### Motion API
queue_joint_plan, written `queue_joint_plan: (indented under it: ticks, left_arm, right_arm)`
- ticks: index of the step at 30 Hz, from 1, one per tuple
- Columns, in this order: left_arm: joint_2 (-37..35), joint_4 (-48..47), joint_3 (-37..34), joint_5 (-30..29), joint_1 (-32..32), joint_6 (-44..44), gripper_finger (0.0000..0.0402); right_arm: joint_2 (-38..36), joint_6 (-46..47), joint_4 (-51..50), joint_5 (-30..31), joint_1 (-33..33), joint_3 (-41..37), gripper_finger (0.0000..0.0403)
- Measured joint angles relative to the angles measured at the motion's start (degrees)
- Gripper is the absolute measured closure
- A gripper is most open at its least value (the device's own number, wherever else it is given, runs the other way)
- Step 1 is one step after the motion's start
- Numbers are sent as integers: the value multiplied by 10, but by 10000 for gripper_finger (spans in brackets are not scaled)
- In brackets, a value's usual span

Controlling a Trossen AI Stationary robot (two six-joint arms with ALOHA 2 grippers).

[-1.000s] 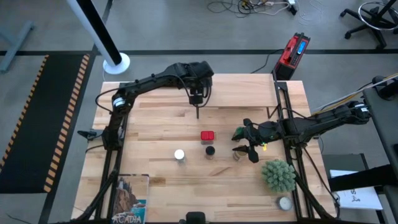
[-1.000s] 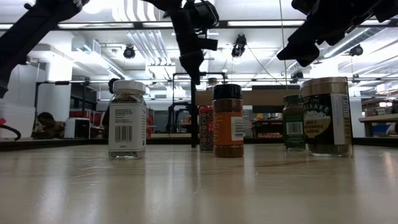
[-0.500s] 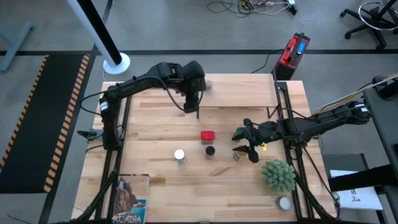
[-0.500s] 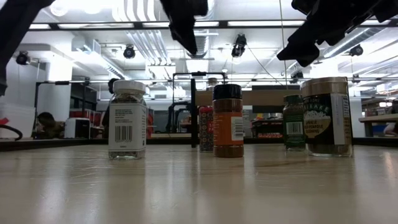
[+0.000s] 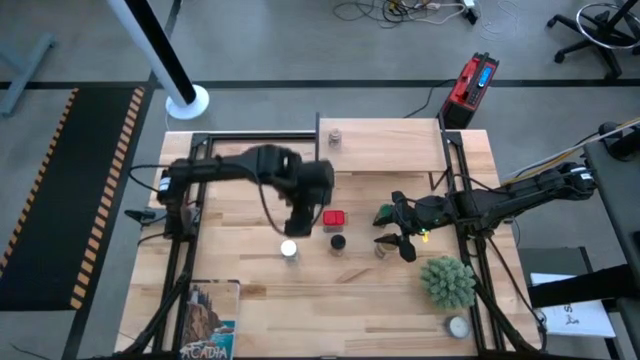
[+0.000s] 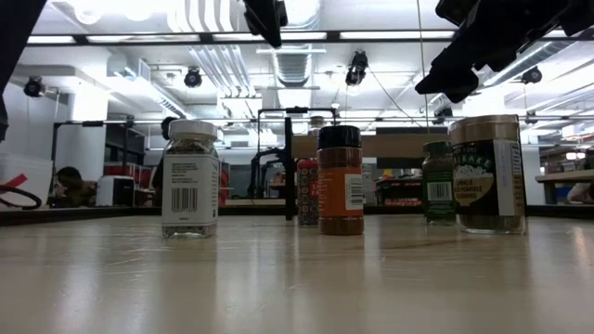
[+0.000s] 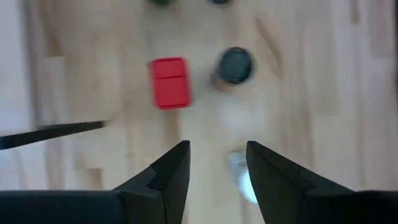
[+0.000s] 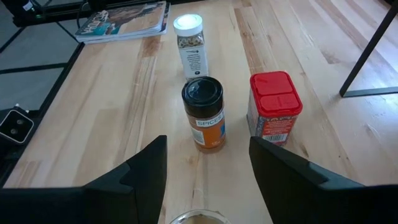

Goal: Shelf spices
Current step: Put the white seasoning bottle on the shelf aligned with the light brown seasoning bottle

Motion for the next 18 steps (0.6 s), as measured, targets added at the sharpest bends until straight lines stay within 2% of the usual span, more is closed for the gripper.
queue_joint_plan:
  ticks: [6,12,18]
  left_arm:
    - [0,8,-42,-7,-70,-76,256]
    - [0,8,-129,-30,-119,-130,264]
    - [-8,15,-186,-91,-146,-152,258]
  right_arm:
    - [0,0,0,0,0,0,199]
    - [0,0,0,0,0,0,199]
    - [0,4,1,0,0,0,199]
